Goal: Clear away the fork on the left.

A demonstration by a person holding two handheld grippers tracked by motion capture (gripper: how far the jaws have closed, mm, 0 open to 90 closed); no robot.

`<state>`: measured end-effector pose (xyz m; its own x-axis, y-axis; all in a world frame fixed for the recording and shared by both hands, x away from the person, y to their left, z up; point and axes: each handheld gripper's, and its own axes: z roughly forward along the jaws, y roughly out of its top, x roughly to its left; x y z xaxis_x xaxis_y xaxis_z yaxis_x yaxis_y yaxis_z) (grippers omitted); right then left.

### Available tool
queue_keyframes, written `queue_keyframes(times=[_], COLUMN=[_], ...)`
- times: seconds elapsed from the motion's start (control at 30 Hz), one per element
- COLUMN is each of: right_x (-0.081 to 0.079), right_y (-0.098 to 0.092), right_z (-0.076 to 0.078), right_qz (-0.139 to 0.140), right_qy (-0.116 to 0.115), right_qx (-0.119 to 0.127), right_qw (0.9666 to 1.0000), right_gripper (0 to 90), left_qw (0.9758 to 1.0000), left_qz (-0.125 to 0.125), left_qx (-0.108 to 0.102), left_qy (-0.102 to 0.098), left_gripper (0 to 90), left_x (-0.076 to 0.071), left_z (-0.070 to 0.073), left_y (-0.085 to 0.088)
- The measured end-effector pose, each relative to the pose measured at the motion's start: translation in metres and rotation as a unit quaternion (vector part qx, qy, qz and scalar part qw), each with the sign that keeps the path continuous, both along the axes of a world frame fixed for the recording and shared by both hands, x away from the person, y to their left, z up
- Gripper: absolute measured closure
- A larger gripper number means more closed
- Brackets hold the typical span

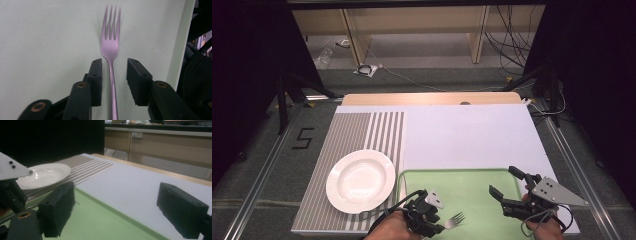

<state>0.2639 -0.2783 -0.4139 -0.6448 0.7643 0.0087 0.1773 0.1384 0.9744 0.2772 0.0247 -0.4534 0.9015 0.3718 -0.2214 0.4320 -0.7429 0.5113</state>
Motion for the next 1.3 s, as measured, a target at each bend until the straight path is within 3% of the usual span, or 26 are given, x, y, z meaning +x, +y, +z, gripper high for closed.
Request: queue_keyframes(times=[0.27, 0.57, 0.9, 1.3], right_x=[0.0, 0.0, 0.0, 0.0], right_y=[0.0, 0.0, 0.0, 0.0], right_z=[0.0, 0.0, 0.0, 0.0], right_qz=[0.0, 0.0, -0.001, 0.0], right_qy=[0.0, 0.0, -0.001, -0.002], right_qx=[0.0, 0.0, 0.0, 0.0], right_qw=[1.0, 1.0, 1.0, 1.0], right_gripper=[15.7, 15.8, 15.8, 15.8], left_qw=[0.9994, 0.9981, 0.9991, 0.9985], left_qz=[-0.031, -0.051, -0.027, -0.011], left_qx=[0.018, 0.035, 0.034, 0.048], left_qy=[-0.003, -0.008, -0.003, -0.024], left_gripper=[88.0, 89.5, 89.5, 89.6], left_x=[-0.009, -0.016, -0.008, 0.0], left_z=[-0.007, -0.015, -0.015, -0.013], left_y=[-0.009, -0.017, -0.012, -0.004])
